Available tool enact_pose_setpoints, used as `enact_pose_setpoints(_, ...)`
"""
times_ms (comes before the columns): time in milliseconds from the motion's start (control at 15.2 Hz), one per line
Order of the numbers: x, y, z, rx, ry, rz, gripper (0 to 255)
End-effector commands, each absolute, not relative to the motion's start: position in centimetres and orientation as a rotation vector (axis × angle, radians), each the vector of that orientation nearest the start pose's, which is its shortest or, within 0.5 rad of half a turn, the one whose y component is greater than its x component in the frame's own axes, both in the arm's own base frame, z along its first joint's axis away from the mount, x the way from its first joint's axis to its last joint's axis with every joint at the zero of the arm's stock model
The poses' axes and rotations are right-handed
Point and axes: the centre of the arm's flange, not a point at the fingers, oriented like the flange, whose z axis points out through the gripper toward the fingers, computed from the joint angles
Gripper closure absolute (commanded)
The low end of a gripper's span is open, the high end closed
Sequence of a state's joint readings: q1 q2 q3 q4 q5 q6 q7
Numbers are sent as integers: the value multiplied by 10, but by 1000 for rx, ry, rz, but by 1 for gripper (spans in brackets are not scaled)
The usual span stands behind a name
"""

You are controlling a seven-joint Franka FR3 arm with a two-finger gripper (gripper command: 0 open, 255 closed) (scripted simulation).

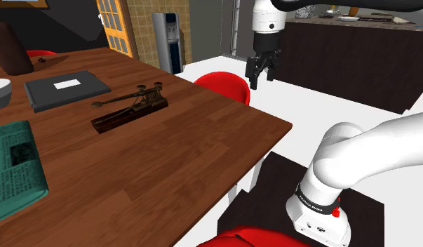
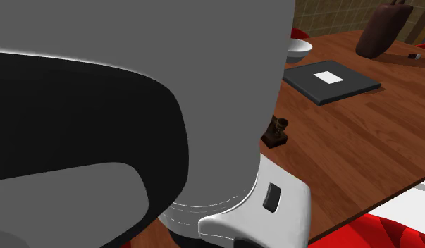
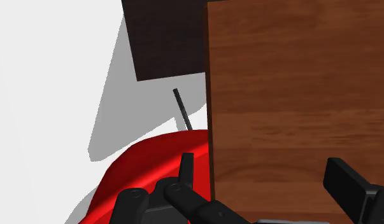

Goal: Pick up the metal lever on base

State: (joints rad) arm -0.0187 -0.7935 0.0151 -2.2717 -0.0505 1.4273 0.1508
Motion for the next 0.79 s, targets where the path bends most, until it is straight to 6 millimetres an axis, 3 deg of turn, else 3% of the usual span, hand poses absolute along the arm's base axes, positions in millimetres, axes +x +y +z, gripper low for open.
enact_pose_setpoints(0, 290, -5, 620, -3194, 264, 74, 0)
enact_pose_setpoints(330, 308, 56, 616, -3147, 556, 60, 0)
enact_pose_setpoints(726, 345, 123, 612, -3055, 897, 43, 0)
